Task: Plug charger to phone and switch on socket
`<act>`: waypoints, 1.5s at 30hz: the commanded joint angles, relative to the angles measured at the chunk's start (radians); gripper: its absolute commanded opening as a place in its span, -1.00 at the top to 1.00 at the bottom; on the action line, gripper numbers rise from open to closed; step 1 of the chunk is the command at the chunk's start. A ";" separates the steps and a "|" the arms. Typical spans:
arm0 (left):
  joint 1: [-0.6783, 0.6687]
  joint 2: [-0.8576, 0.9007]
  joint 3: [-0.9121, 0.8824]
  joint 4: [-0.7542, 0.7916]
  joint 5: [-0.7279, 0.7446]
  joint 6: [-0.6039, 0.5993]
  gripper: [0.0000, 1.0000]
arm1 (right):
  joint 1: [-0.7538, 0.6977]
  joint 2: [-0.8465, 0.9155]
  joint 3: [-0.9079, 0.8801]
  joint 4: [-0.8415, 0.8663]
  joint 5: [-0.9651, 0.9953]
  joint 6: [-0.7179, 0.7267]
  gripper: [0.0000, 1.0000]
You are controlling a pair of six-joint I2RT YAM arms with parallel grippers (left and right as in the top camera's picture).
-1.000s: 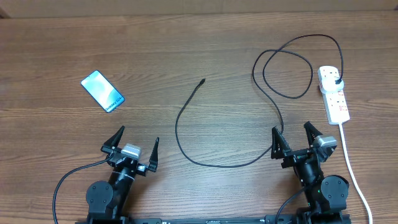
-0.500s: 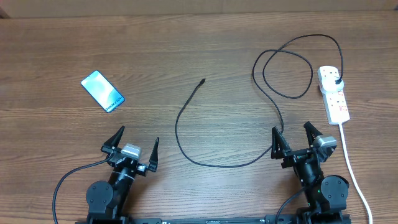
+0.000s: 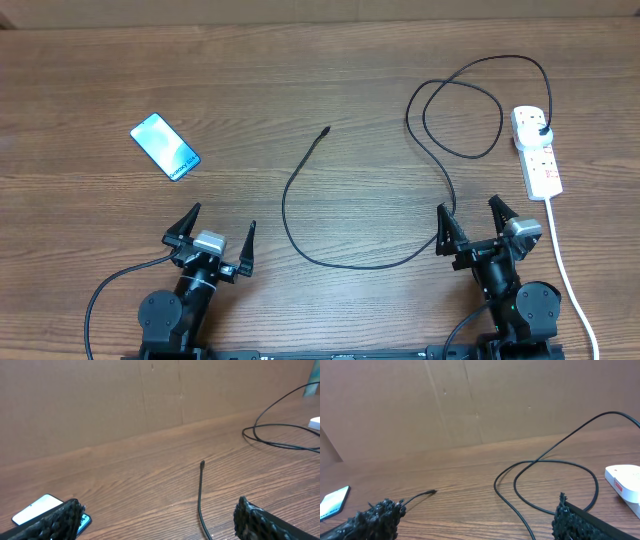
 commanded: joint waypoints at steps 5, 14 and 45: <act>0.007 -0.009 0.063 -0.008 0.002 -0.018 -0.99 | 0.005 -0.008 -0.011 0.005 0.009 -0.005 -1.00; 0.007 0.039 0.137 -0.030 0.002 -0.018 -0.99 | 0.005 -0.008 -0.011 0.005 0.009 -0.005 -1.00; 0.007 0.686 0.668 -0.246 0.009 -0.017 -0.99 | 0.005 -0.008 -0.011 0.005 0.009 -0.005 -1.00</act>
